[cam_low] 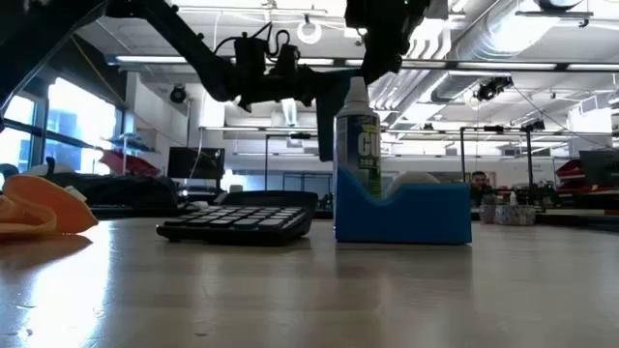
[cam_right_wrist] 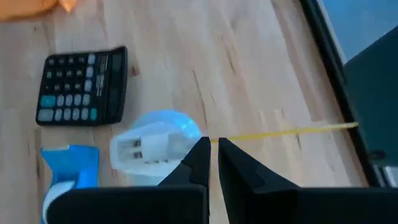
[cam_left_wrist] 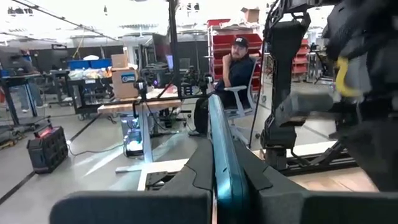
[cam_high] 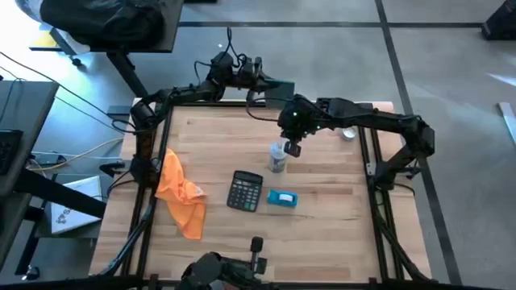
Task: Apply microfiber cloth
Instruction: Spray the back of the cellphone with spray bottle
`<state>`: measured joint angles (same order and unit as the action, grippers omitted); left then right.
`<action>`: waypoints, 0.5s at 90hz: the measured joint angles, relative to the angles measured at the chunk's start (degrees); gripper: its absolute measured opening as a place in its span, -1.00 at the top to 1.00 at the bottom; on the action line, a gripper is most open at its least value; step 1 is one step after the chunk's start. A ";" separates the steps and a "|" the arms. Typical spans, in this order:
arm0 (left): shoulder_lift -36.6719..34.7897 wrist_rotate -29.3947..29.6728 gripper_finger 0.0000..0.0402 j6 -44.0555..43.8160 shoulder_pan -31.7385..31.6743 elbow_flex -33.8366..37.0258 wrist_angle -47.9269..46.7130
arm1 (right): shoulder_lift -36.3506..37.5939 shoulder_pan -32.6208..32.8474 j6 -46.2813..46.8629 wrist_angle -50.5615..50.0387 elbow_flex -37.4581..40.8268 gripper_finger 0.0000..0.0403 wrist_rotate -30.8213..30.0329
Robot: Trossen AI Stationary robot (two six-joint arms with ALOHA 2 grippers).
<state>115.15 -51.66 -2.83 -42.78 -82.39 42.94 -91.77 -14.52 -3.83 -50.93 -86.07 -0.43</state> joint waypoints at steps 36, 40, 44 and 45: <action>0.02 -0.13 1.00 -0.02 0.04 0.00 -0.06 | 0.11 0.00 -0.53 0.61 0.34 1.00 -0.21; 0.02 -0.13 1.00 -0.02 0.04 0.00 -0.06 | 0.13 0.00 -0.73 0.97 0.34 1.00 -0.55; 0.02 -0.13 1.00 -0.02 0.04 0.00 -0.05 | 0.13 0.00 -0.92 1.15 0.27 1.00 -0.65; 0.02 -0.14 1.00 -0.02 0.04 0.00 -0.04 | 0.13 0.00 -1.04 1.00 0.17 1.00 -0.65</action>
<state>115.18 -51.80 -2.85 -42.74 -82.39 42.89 -91.64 -14.52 -4.87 -49.93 -85.90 -1.08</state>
